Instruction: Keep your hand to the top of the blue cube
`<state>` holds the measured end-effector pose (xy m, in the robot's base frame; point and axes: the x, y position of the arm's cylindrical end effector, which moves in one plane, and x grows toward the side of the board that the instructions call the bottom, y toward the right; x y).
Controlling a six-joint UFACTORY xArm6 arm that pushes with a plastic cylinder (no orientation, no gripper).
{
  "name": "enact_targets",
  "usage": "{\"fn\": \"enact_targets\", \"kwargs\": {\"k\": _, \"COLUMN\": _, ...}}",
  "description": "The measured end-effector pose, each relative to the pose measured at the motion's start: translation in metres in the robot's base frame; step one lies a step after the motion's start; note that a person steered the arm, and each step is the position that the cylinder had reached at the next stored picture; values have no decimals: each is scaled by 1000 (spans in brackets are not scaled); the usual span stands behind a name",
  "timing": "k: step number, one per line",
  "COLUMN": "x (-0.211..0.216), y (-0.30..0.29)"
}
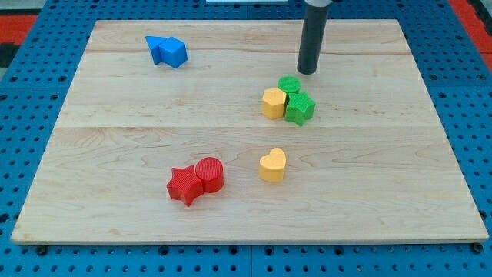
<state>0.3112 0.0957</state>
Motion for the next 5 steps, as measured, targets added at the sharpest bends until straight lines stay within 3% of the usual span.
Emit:
{"fn": "enact_targets", "kwargs": {"k": 1, "x": -29, "y": -14}}
{"fn": "enact_targets", "kwargs": {"k": 5, "x": -88, "y": -203}}
